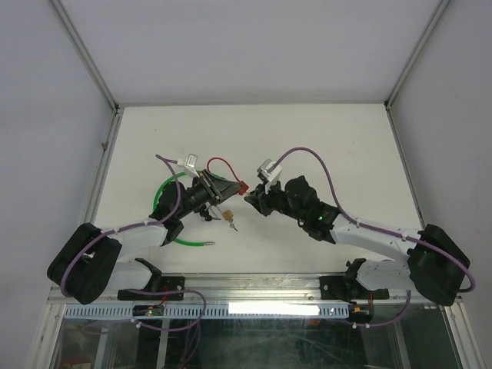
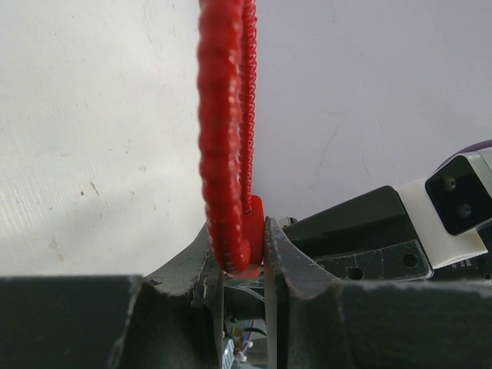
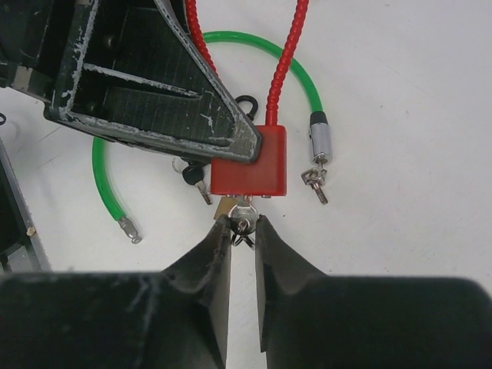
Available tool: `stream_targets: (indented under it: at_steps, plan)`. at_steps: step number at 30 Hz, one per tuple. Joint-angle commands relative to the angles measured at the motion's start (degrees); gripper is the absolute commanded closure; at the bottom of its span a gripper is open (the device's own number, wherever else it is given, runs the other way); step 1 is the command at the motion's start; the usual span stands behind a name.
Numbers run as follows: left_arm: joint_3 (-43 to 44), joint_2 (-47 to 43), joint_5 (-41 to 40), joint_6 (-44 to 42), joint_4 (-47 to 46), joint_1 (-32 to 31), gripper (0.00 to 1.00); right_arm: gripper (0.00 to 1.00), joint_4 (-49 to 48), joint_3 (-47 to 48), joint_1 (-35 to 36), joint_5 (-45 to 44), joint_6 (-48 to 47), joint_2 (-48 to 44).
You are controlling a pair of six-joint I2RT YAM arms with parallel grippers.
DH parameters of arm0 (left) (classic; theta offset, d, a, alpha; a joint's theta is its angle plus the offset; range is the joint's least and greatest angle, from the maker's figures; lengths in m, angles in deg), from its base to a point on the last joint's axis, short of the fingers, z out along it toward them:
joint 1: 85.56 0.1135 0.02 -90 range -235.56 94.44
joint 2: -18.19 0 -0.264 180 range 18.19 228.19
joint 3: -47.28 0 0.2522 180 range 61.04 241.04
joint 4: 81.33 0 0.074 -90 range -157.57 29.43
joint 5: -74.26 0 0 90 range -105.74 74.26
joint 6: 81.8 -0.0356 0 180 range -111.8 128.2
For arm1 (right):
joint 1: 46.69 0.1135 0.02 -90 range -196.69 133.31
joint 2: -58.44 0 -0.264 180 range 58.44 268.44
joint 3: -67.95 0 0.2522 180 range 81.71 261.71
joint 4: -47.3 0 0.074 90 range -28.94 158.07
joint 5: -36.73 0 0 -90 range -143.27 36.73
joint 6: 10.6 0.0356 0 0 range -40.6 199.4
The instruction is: Unlock with the key
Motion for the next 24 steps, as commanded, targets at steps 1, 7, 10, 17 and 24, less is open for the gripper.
stream_targets:
  at_steps: [1,7,10,17,24]
  plan:
    - [1.8,-1.7,-0.1,1.6,-4.2,0.6,1.0,0.88,-5.2,0.0,0.4,-1.5,-0.9,0.6]
    - [1.9,-1.4,1.1,1.6,-3.7,0.6,1.0,1.0,-6.9,0.0,0.5,-1.8,-0.9,0.7]
    - [1.7,-1.3,2.5,1.5,-3.7,0.5,1.0,1.0,-8.1,0.7,0.5,-2.0,-0.8,0.2]
    - [0.3,-2.6,3.7,-1.0,-2.4,-2.8,1.0,1.0,-13.7,2.8,0.3,-1.3,0.4,1.2]
    - [-3.6,-3.1,6.9,-4.0,-7.8,-4.7,1.0,1.0,-18.8,4.4,-3.9,7.7,9.3,1.6]
